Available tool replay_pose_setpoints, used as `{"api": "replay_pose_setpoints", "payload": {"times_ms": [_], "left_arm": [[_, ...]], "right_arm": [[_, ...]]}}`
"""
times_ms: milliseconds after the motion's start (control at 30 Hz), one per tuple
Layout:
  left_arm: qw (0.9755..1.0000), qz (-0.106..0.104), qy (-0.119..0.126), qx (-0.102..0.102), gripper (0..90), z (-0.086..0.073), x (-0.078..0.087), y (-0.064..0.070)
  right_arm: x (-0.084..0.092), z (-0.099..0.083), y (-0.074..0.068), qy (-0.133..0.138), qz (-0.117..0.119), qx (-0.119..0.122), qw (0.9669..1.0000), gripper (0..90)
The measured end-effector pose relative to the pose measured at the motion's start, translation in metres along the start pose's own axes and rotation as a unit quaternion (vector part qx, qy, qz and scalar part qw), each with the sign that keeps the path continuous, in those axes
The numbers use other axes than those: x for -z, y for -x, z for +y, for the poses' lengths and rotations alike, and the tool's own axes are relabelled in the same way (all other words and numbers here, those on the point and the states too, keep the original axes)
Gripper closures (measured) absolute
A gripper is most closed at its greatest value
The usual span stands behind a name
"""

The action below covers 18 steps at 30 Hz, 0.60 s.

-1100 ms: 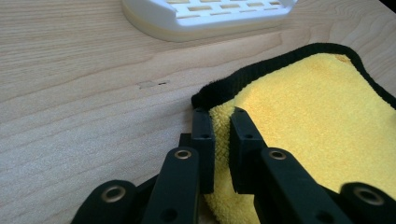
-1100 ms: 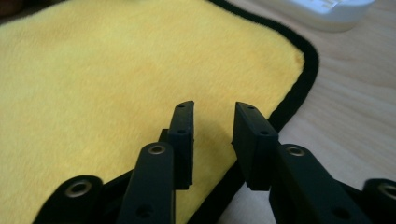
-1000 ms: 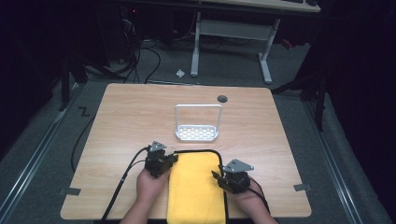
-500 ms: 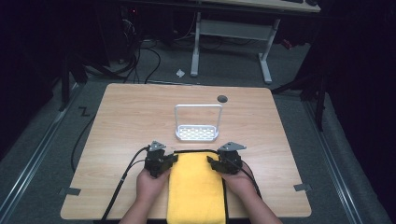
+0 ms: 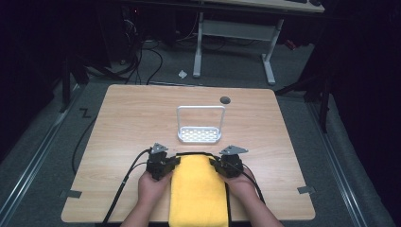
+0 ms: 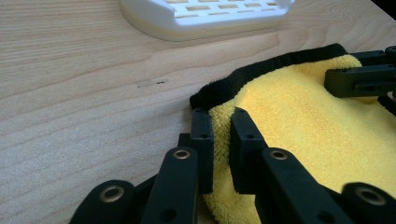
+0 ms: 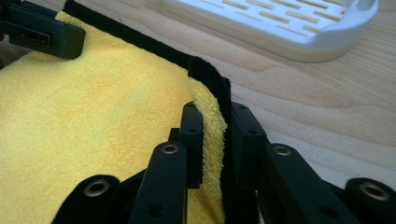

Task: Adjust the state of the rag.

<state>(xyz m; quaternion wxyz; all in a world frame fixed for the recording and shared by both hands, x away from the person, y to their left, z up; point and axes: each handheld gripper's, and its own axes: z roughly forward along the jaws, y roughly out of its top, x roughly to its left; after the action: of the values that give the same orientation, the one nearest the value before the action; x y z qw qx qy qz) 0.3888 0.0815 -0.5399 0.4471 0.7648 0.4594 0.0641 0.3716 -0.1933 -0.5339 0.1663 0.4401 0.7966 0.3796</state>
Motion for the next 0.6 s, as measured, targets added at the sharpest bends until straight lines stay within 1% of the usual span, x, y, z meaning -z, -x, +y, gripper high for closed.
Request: {"api": "replay_pose_setpoints", "payload": {"times_ms": [67, 100, 133, 167, 200, 233, 300, 367, 400, 433, 500, 533, 567, 600], "left_arm": [[1.0, 0.001, 0.006, -0.005, 82.4, -0.001, 0.002, 0.001], [0.9999, 0.0, 0.009, -0.007, 82.5, -0.002, 0.003, 0.002], [0.9999, 0.001, 0.013, -0.011, 82.5, -0.002, 0.003, 0.003], [0.9997, -0.001, 0.019, -0.012, 82.7, -0.003, 0.005, 0.003], [0.9996, -0.004, 0.022, -0.016, 83.0, -0.003, 0.005, 0.004], [0.9994, -0.006, 0.027, -0.02, 83.0, -0.002, 0.007, 0.004], [0.9992, -0.01, 0.036, -0.013, 83.1, -0.002, 0.009, 0.004], [0.9989, -0.005, 0.044, -0.014, 83.4, -0.001, 0.011, 0.006], [0.9987, -0.009, 0.049, -0.01, 83.4, 0.0, 0.012, 0.007], [0.9985, -0.01, 0.053, -0.01, 83.5, 0.001, 0.013, 0.008], [0.9982, -0.009, 0.058, -0.01, 83.5, 0.006, 0.016, 0.009], [0.9981, -0.014, 0.06, -0.009, 83.5, 0.009, 0.017, 0.009], [0.9978, -0.014, 0.064, -0.011, 83.5, 0.013, 0.019, 0.011], [0.9975, -0.015, 0.067, -0.014, 83.6, 0.015, 0.021, 0.012]], "right_arm": [[0.003, 0.0, -0.002, 0.005, -0.007, 0.01, 0.9999, 78.0], [0.005, 0.0, -0.003, 0.01, -0.009, 0.01, 0.9999, 78.0], [0.008, 0.0, -0.003, 0.017, -0.008, 0.014, 0.9997, 78.0], [0.01, 0.0, -0.003, 0.02, -0.005, 0.01, 0.9997, 78.0], [0.012, 0.0, -0.003, 0.024, -0.005, 0.012, 0.9996, 78.0], [0.014, -0.001, -0.004, 0.028, -0.007, 0.018, 0.9994, 78.0], [0.018, -0.001, -0.006, 0.033, -0.008, 0.019, 0.9993, 78.0], [0.022, 0.0, -0.006, 0.045, -0.007, 0.023, 0.9987, 78.0], [0.024, 0.0, -0.007, 0.048, -0.005, 0.017, 0.9987, 78.0], [0.025, 0.001, -0.007, 0.053, -0.006, 0.018, 0.9984, 78.0], [0.027, 0.001, -0.007, 0.06, -0.007, 0.018, 0.998, 78.0], [0.029, 0.002, -0.007, 0.064, -0.007, 0.017, 0.9978, 78.0], [0.03, 0.003, -0.006, 0.07, -0.009, 0.017, 0.9974, 78.0], [0.032, 0.005, -0.006, 0.075, -0.01, 0.012, 0.997, 78.0]]}}
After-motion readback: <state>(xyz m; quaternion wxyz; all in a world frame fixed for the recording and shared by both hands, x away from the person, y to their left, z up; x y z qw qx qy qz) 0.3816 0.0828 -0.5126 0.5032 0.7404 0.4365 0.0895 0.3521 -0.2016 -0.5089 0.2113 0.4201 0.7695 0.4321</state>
